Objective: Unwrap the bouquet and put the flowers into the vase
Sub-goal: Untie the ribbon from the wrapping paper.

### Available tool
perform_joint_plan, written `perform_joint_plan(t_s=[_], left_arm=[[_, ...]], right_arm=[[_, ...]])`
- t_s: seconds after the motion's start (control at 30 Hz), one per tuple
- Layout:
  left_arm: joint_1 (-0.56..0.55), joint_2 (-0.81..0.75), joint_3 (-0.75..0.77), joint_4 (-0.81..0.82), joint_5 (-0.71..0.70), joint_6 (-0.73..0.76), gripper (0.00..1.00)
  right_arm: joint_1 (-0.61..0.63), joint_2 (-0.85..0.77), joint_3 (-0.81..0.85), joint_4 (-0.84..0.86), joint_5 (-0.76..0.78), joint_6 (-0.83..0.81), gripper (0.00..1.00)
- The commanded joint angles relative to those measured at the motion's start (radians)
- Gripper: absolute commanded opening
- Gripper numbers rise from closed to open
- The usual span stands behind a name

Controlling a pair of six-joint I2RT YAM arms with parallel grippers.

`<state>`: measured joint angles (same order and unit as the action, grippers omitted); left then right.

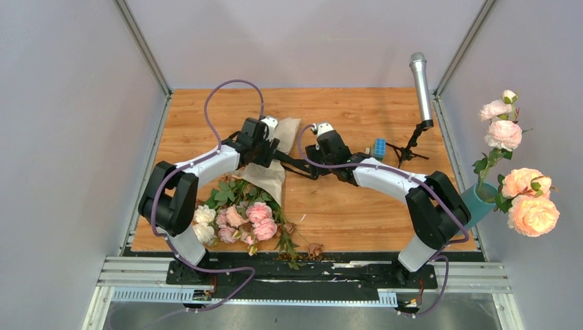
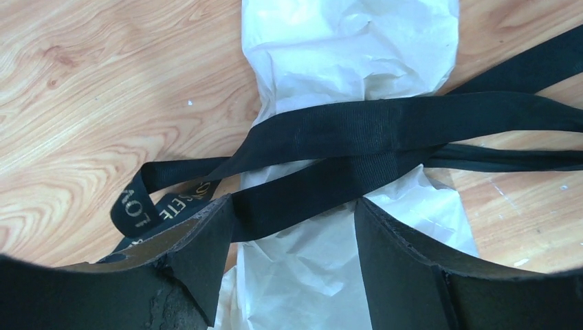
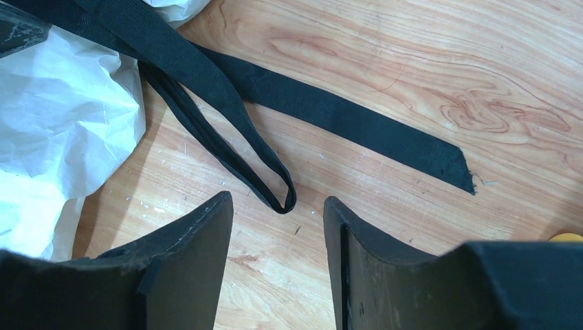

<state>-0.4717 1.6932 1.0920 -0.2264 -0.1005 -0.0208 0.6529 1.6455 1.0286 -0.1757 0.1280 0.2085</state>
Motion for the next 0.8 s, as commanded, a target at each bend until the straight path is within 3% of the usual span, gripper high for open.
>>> perform_joint_plan(t_s=[0.0,0.07,0.2,0.43,0.77], left_arm=[[-0.012,0.02,0.044,0.004,-0.05,0.03,0.73],[-0.012,0.031,0.058,-0.005,-0.051,0.042,0.71],[-0.013,0.043,0.07,-0.021,-0.062,0.036,0.56],[-0.013,0.008,0.07,-0.032,-0.069,0.027,0.54],[-0.013,-0.007,0.094,-0.033,-0.073,-0.013,0.43]], right_arm=[[-0.005,-0.023,0.006,0.024,-0.016,0.012,0.52],[-0.004,-0.021,0.006,0.024,-0.016,0.014,0.51],[-0.005,-0.018,0.005,0.024,-0.021,0.014,0.5],[-0.003,-0.009,0.012,0.022,-0.031,0.014,0.5],[-0.004,-0.006,0.016,0.019,-0.037,0.011,0.5]])
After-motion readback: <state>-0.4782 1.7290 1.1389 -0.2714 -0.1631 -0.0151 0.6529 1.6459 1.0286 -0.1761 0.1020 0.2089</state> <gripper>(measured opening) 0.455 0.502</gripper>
